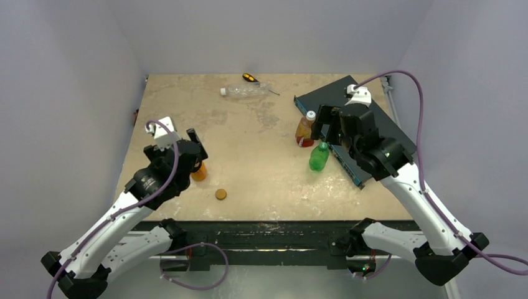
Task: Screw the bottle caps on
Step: Reset both arms
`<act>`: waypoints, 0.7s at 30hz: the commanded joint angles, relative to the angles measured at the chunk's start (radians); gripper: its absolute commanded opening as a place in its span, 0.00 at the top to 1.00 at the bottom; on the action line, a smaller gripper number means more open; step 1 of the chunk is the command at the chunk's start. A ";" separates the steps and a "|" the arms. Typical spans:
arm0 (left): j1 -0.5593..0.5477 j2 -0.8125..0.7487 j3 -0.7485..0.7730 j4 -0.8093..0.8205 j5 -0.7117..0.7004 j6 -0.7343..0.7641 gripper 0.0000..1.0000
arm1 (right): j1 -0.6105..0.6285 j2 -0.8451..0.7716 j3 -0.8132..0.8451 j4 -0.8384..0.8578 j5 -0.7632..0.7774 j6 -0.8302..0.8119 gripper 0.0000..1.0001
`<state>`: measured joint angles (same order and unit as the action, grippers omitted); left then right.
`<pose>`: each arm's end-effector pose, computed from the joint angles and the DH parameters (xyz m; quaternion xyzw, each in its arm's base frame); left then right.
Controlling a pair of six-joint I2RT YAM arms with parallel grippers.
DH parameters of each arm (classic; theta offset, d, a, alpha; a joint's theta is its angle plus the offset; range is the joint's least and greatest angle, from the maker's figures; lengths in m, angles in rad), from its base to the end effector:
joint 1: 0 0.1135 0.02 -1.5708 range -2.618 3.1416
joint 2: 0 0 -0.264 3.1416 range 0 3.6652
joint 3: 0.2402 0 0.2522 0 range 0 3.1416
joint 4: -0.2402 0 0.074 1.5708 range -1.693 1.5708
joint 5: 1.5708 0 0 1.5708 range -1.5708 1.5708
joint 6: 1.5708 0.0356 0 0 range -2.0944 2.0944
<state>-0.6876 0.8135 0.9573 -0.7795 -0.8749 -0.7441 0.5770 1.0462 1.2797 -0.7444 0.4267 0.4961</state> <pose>0.1336 -0.0743 0.3423 -0.2137 0.8029 0.0174 0.5562 0.1799 0.0995 0.4050 0.0728 0.8469 0.0955 0.5180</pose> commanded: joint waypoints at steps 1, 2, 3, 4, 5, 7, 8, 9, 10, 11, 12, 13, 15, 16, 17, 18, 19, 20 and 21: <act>0.004 -0.048 -0.074 -0.152 -0.068 -0.191 0.00 | 0.039 0.011 0.046 0.014 -0.045 -0.020 0.01; 0.003 -0.055 -0.109 -0.136 -0.070 -0.196 0.00 | 0.047 0.015 0.051 0.016 -0.045 -0.021 0.01; 0.003 -0.059 -0.143 -0.110 -0.071 -0.200 0.00 | 0.058 0.017 0.055 0.020 -0.046 -0.020 0.01; 0.003 -0.058 -0.177 -0.066 -0.067 -0.193 0.00 | 0.071 0.017 0.056 0.026 -0.043 -0.017 0.01; 0.004 -0.052 -0.210 -0.011 -0.064 -0.174 0.00 | 0.089 0.017 0.058 0.030 -0.036 -0.014 0.01; 0.005 -0.015 -0.252 0.082 -0.065 -0.151 0.00 | 0.120 0.020 0.067 0.033 -0.020 -0.004 0.01; 0.005 0.011 -0.266 0.115 -0.074 -0.149 0.00 | 0.134 0.025 0.071 0.032 -0.015 0.000 0.01; 0.007 0.042 -0.284 0.146 -0.084 -0.145 0.00 | 0.143 0.029 0.075 0.029 -0.013 0.003 0.01; 0.014 0.068 -0.302 0.185 -0.087 -0.137 0.00 | 0.151 0.033 0.078 0.028 -0.013 0.005 0.01; 0.025 0.095 -0.321 0.228 -0.082 -0.110 0.00 | 0.156 0.034 0.077 0.029 -0.015 0.007 0.01; 0.038 0.116 -0.342 0.284 -0.072 -0.090 0.00 | 0.160 0.033 0.074 0.031 -0.014 0.007 0.01; 0.051 0.129 -0.369 0.337 -0.061 -0.075 0.00 | 0.161 0.032 0.073 0.032 -0.014 0.006 0.01; 0.082 0.151 -0.415 0.431 -0.029 -0.047 0.00 | 0.162 0.029 0.073 0.033 -0.014 0.004 0.01; 0.096 0.160 -0.432 0.467 -0.015 -0.036 0.00 | 0.163 0.029 0.072 0.031 -0.014 0.004 0.01; 0.109 0.170 -0.449 0.502 0.002 -0.027 0.00 | 0.162 0.030 0.073 0.029 -0.014 0.003 0.01; 0.118 0.179 -0.463 0.540 0.017 -0.014 0.00 | 0.163 0.032 0.072 0.027 -0.014 0.001 0.01; 0.123 0.193 -0.469 0.558 0.020 -0.010 0.00 | 0.163 0.033 0.071 0.026 -0.014 0.001 0.01; 0.128 0.207 -0.467 0.565 0.023 -0.013 0.00 | 0.164 0.035 0.067 0.025 -0.015 0.001 0.01; 0.133 0.222 -0.462 0.562 0.027 -0.016 0.00 | 0.164 0.036 0.063 0.025 -0.018 0.000 0.01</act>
<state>-0.5774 1.0016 0.4969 -0.3779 -0.8772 -0.7956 0.7349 1.0805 1.3136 -0.7383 0.4007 0.4942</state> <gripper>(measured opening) 0.996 0.987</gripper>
